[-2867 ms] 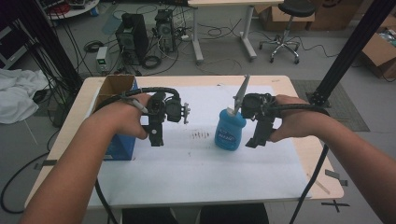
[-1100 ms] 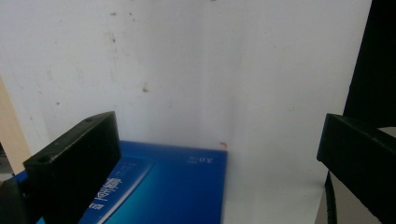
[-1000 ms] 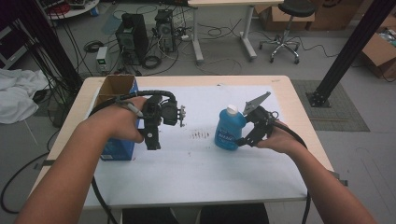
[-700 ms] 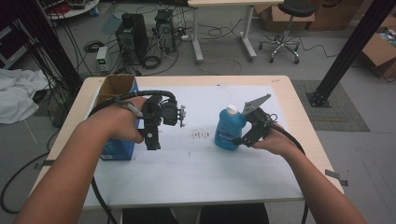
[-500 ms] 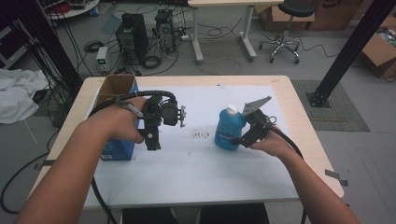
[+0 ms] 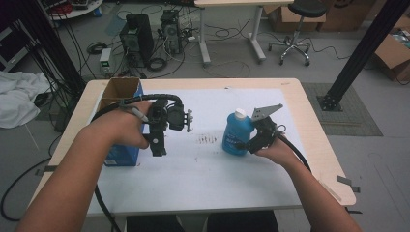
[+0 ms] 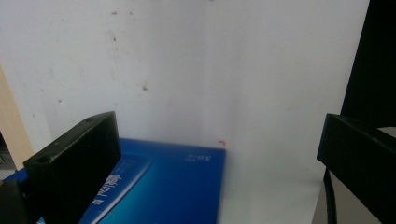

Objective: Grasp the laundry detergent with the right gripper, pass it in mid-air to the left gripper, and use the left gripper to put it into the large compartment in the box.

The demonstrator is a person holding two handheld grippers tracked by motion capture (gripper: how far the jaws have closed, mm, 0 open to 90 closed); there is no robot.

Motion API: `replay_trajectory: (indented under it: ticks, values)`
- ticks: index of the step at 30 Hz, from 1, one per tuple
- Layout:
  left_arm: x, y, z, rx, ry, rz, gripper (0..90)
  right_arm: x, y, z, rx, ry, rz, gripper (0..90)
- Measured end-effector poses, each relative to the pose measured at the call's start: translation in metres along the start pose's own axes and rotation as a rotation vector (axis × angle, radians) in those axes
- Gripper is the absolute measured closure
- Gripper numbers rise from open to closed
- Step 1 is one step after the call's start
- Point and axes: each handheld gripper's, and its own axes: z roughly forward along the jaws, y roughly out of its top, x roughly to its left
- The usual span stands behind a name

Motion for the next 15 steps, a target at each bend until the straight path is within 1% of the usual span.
replay_trajectory:
  ticks: [4, 7, 9, 11, 13, 15]
  values:
    - [0.000, 0.000, -0.001, 0.002, 0.000, 0.002, 0.1, 0.000, -0.004, 0.003, -0.022, -0.005, 0.007, 0.0]
    - [-0.001, 0.000, 0.000, 0.004, 0.001, 0.000, 0.1, 0.001, -0.006, 0.005, -0.050, -0.008, 0.005, 0.0]
    - [-0.001, 0.000, 0.000, 0.005, -0.001, -0.001, 0.1, 0.002, -0.007, 0.007, -0.056, -0.010, 0.006, 0.0]
    - [-0.001, -0.001, -0.001, 0.003, 0.001, 0.002, 0.1, 0.002, -0.009, 0.008, -0.069, -0.014, -0.003, 0.4]
    - [-0.001, -0.001, -0.001, 0.002, 0.002, -0.003, 0.1, 0.003, -0.010, 0.009, -0.075, -0.016, 0.000, 1.2]
    - [-0.001, -0.001, -0.001, 0.003, 0.003, -0.003, 0.1, 0.004, -0.011, 0.010, -0.094, -0.026, -0.014, 2.0]
